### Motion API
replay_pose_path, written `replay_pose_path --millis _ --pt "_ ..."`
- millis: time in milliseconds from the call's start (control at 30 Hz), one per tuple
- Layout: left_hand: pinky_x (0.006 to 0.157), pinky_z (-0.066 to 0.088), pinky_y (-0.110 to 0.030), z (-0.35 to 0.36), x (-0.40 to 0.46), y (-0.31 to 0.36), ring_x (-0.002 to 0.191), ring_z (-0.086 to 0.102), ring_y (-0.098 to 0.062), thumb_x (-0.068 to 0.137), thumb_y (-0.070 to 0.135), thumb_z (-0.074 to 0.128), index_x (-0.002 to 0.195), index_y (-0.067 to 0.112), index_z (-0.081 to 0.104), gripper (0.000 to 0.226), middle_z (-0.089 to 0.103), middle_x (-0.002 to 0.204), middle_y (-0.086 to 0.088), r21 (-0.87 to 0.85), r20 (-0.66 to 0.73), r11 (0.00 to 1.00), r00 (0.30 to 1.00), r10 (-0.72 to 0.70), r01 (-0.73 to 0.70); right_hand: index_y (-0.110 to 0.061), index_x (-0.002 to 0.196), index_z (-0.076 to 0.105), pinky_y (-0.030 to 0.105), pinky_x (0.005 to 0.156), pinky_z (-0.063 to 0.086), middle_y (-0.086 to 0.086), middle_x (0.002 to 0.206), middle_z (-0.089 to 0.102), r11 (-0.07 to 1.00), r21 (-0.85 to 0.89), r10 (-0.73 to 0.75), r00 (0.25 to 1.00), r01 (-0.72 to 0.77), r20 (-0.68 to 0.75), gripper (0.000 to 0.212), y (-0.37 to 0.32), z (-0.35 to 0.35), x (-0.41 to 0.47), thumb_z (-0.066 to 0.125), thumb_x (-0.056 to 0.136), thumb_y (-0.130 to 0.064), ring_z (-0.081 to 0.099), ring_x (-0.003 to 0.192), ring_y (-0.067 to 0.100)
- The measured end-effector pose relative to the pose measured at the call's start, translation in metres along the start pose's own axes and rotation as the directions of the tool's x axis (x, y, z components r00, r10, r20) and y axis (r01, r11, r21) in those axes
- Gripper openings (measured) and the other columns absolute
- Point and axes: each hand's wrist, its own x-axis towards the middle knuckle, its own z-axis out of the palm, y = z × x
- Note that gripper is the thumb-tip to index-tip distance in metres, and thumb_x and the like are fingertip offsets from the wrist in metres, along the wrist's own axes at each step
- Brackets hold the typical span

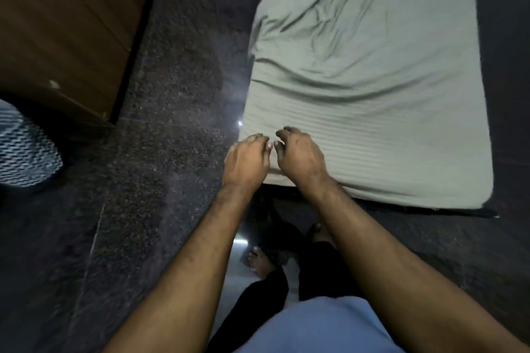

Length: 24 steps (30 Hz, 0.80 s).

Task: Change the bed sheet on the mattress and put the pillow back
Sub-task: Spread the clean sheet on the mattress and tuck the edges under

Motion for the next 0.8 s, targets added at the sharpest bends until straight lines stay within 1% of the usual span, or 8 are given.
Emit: replay_pose_path --millis 133,200,267,333,500,633,733,800 --pt "0.079 0.052 -0.044 -0.083 -0.015 -0.004 0.090 0.067 -0.038 0.098 0.019 0.057 0.104 0.008 0.070 0.018 0.071 0.103 -0.013 -0.064 -0.131 0.998 0.991 0.005 -0.013 -0.015 0.121 0.066 0.045 0.086 0.055 0.005 0.130 0.061 0.998 0.011 -0.067 0.997 0.067 -0.040 0.030 -0.067 -0.041 -0.003 0.053 0.100 -0.030 0.061 0.114 0.032" --pt "0.088 0.054 -0.046 -0.104 -0.019 -0.016 0.104 0.067 -0.036 0.097 0.021 0.055 0.111 0.007 0.071 0.025 0.071 0.117 -0.014 -0.105 -0.162 0.994 0.986 0.023 -0.040 -0.015 0.120 0.067 0.046 0.086 0.055 0.006 0.130 0.060 0.994 0.001 -0.110 0.993 0.110 -0.052 0.029 -0.087 -0.056 0.005 0.054 0.099 -0.031 0.061 0.113 0.033" --pt "0.101 0.051 -0.045 -0.122 -0.013 -0.032 0.121 0.063 -0.032 0.095 0.026 0.052 0.124 0.006 0.068 0.038 0.064 0.135 -0.015 -0.109 -0.142 0.993 0.990 0.019 -0.035 -0.015 0.120 0.067 0.045 0.087 0.055 0.007 0.130 0.060 0.992 -0.021 -0.125 0.991 0.124 -0.056 0.028 -0.099 -0.069 0.022 0.054 0.099 -0.029 0.062 0.113 0.034" --pt "0.107 0.045 -0.043 -0.139 0.006 -0.046 0.129 0.058 -0.030 0.094 0.028 0.052 0.132 0.005 0.064 0.046 0.059 0.143 -0.015 -0.079 -0.112 0.995 0.993 0.049 -0.058 -0.013 0.118 0.067 0.044 0.088 0.054 0.009 0.129 0.060 0.993 -0.016 -0.115 0.991 0.114 -0.073 0.027 -0.108 -0.081 0.042 0.055 0.099 -0.026 0.062 0.113 0.034" --pt "0.113 0.036 -0.040 -0.204 0.120 -0.078 0.140 0.047 -0.027 0.100 0.026 0.059 0.146 0.010 0.051 0.050 0.045 0.156 -0.011 0.038 -0.081 0.975 0.972 0.220 -0.218 -0.008 0.115 0.068 0.043 0.090 0.052 0.015 0.123 0.063 0.996 0.016 -0.086 0.976 0.091 -0.199 0.025 -0.138 -0.101 0.124 0.061 0.096 -0.022 0.063 0.109 0.038" --pt "0.115 0.036 -0.039 -0.264 0.206 -0.095 0.142 0.045 -0.024 0.101 0.027 0.057 0.147 0.010 0.050 0.051 0.047 0.155 -0.010 0.060 -0.105 0.959 0.954 0.282 -0.277 -0.008 0.118 0.067 0.042 0.090 0.050 0.016 0.122 0.062 0.997 0.076 0.017 0.966 0.003 -0.257 0.027 -0.178 -0.120 0.204 0.058 0.098 -0.024 0.062 0.109 0.037" --pt "0.115 0.033 -0.038 -0.297 0.251 -0.112 0.142 0.044 -0.020 0.101 0.028 0.056 0.149 0.012 0.048 0.051 0.046 0.155 -0.007 0.107 -0.094 0.942 0.940 0.327 -0.317 -0.010 0.120 0.066 0.041 0.090 0.051 0.012 0.125 0.061 0.993 0.118 0.036 0.957 -0.002 -0.289 0.028 -0.209 -0.137 0.254 0.057 0.099 -0.027 0.063 0.107 0.032" --pt "0.115 0.034 -0.037 -0.314 0.286 -0.125 0.142 0.044 -0.019 0.101 0.028 0.056 0.148 0.012 0.049 0.050 0.048 0.154 -0.007 0.072 -0.107 0.948 0.942 0.317 -0.311 -0.010 0.119 0.067 0.041 0.091 0.051 0.011 0.125 0.061 0.992 0.121 0.057 0.949 -0.020 -0.310 0.028 -0.227 -0.150 0.288 0.056 0.100 -0.028 0.063 0.108 0.031"
